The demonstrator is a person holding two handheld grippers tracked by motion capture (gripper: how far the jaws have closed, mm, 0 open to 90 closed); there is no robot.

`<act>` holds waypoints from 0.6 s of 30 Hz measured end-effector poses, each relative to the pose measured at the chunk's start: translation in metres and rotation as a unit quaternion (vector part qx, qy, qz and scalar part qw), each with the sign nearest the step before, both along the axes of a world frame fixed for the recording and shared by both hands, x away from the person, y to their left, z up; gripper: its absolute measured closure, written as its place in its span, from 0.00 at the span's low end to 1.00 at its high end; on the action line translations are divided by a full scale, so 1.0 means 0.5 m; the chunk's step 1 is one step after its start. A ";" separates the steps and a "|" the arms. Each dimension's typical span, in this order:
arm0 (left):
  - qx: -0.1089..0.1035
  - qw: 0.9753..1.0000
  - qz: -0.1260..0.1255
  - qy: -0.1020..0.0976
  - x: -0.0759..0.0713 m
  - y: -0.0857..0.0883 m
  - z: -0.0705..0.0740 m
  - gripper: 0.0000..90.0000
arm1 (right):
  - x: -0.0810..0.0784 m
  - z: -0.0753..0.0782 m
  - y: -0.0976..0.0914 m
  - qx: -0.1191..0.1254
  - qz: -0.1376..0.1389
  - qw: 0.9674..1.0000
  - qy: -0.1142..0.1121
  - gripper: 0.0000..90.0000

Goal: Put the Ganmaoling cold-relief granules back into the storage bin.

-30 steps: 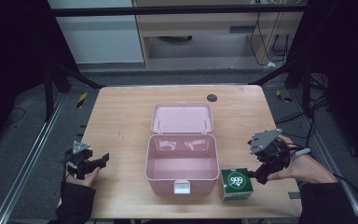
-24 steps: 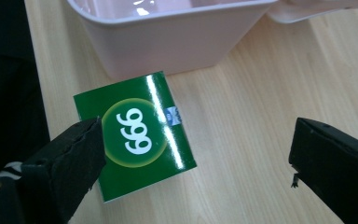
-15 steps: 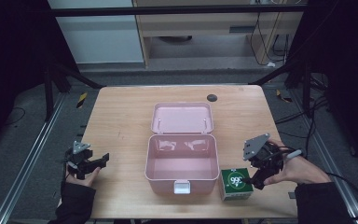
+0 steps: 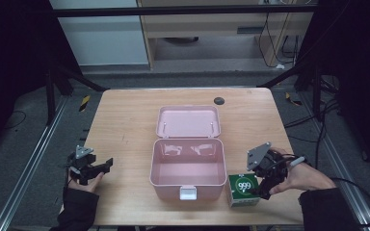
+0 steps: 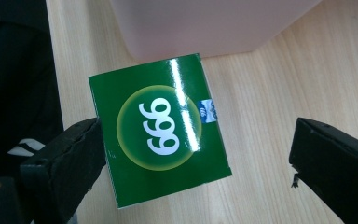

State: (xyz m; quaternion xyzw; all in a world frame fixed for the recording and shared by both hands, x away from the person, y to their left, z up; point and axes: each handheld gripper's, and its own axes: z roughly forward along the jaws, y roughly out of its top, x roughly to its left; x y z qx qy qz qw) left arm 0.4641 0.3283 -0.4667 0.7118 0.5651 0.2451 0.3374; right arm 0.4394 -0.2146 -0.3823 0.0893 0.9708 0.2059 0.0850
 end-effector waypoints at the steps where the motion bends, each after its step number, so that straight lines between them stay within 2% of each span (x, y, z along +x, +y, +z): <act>1: 0.000 1.000 0.000 0.000 0.000 0.000 0.000 0.31 | 0.000 -0.003 0.002 -0.002 0.004 1.000 0.002 0.04; 13: 0.000 1.000 0.000 -0.001 0.000 0.000 0.000 0.31 | 0.000 -0.023 0.020 -0.035 0.022 0.999 0.015 0.05; 18: 0.000 1.000 -0.001 0.000 0.000 0.000 0.000 0.31 | -0.001 -0.037 0.021 -0.036 0.019 0.999 0.028 0.05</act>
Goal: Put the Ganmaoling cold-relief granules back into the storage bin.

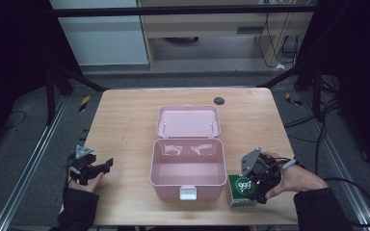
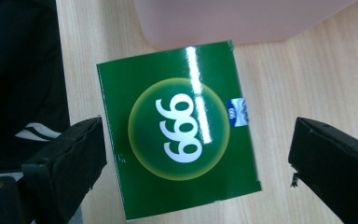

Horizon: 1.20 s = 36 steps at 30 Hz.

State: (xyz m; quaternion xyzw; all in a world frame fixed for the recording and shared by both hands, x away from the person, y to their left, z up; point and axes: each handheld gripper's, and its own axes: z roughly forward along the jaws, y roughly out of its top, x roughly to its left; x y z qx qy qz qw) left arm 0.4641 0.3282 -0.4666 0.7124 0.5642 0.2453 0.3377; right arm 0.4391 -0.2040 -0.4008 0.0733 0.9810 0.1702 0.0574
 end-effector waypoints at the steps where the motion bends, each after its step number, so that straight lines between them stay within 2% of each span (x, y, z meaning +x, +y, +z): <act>1: 0.000 1.000 0.000 0.000 0.000 0.000 0.000 0.31 | 0.000 -0.003 0.000 -0.001 0.001 1.000 -0.001 0.05; 7: 0.000 1.000 0.000 0.000 0.000 -0.001 0.000 0.31 | 0.001 -0.016 0.007 -0.009 0.008 1.000 -0.005 0.04; 12: 0.000 1.000 0.000 0.000 0.000 -0.001 0.000 0.31 | 0.002 -0.026 0.017 -0.021 0.016 1.000 0.003 0.04; 24: 0.003 1.000 -0.002 0.000 0.001 -0.001 -0.001 0.31 | 0.005 -0.067 0.025 -0.021 0.011 0.999 0.025 0.05; 36: 0.002 1.000 -0.002 0.001 0.001 -0.001 -0.001 0.31 | 0.009 -0.083 0.030 -0.028 0.013 0.999 0.035 0.11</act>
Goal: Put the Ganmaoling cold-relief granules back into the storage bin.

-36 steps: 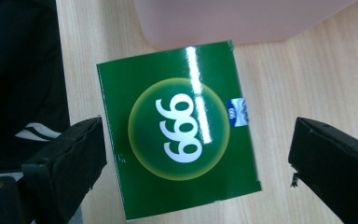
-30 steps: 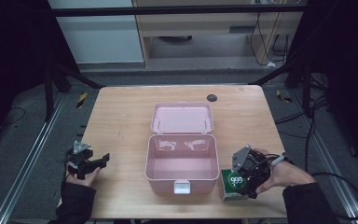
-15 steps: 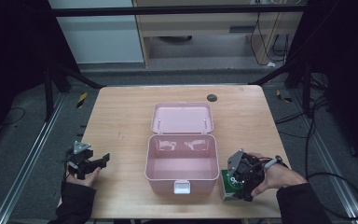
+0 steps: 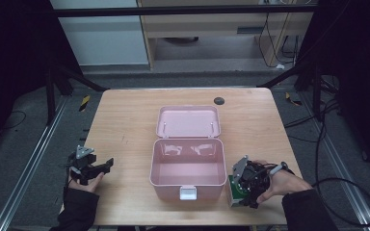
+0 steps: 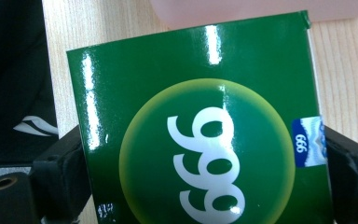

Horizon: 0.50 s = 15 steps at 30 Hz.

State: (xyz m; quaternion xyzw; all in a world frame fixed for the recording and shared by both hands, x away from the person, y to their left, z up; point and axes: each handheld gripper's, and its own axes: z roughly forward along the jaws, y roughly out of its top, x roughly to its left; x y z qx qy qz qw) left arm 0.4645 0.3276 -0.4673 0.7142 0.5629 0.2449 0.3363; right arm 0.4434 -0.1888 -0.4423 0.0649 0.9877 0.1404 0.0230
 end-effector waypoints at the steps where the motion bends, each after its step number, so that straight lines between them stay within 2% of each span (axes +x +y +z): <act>1: 0.000 1.000 0.000 0.000 0.000 0.000 0.000 0.31 | 0.001 0.001 -0.001 0.001 0.000 1.000 0.001 0.12; 4: 0.000 1.000 0.000 0.001 0.000 0.000 0.000 0.31 | 0.002 0.005 -0.006 0.005 -0.007 1.000 0.003 0.16; 9: 0.002 1.000 -0.001 0.001 0.001 0.000 0.000 0.31 | 0.001 0.008 -0.011 0.001 -0.015 1.000 0.006 0.17; 15: 0.001 1.000 0.000 0.001 0.000 0.000 0.000 0.31 | 0.002 0.019 -0.015 -0.016 -0.019 1.000 0.005 0.17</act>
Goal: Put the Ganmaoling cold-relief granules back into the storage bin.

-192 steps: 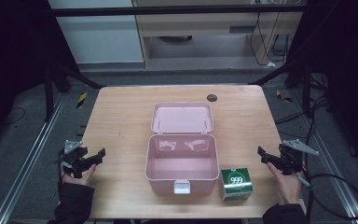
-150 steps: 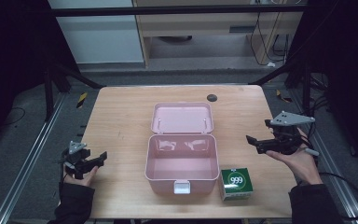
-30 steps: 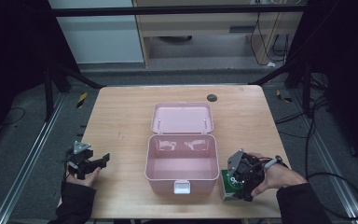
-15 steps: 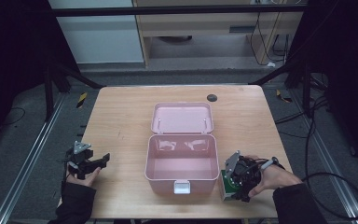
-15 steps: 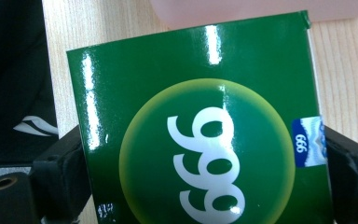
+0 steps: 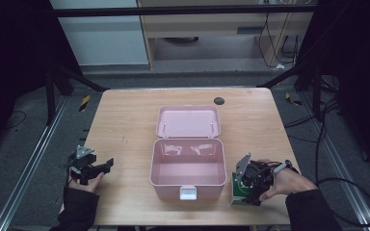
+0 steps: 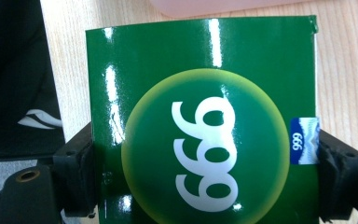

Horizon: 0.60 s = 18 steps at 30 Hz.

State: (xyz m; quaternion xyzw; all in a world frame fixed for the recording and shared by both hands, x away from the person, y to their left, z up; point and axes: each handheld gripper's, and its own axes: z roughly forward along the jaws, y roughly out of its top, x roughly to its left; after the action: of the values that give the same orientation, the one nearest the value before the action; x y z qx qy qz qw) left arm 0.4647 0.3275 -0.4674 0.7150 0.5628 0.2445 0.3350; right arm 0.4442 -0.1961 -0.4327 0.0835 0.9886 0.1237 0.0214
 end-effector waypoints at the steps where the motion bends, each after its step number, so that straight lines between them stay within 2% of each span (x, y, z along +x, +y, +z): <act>1: 0.000 1.000 0.000 0.000 0.000 0.000 0.000 0.31 | 0.000 0.005 -0.001 0.002 -0.002 1.000 -0.001 0.18; 10: -0.001 1.000 0.000 0.000 -0.001 0.000 0.001 0.31 | -0.006 0.045 -0.018 0.010 -0.020 1.000 -0.004 0.18; 18: 0.000 1.000 0.000 0.000 0.000 0.000 0.001 0.31 | -0.008 0.098 -0.037 0.016 -0.029 0.999 -0.025 0.18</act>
State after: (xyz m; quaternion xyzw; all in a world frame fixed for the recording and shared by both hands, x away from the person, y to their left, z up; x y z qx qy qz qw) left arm 0.4644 0.3275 -0.4671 0.7154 0.5625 0.2443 0.3348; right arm 0.4404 -0.2146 -0.3837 0.1095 0.9828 0.1408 0.0486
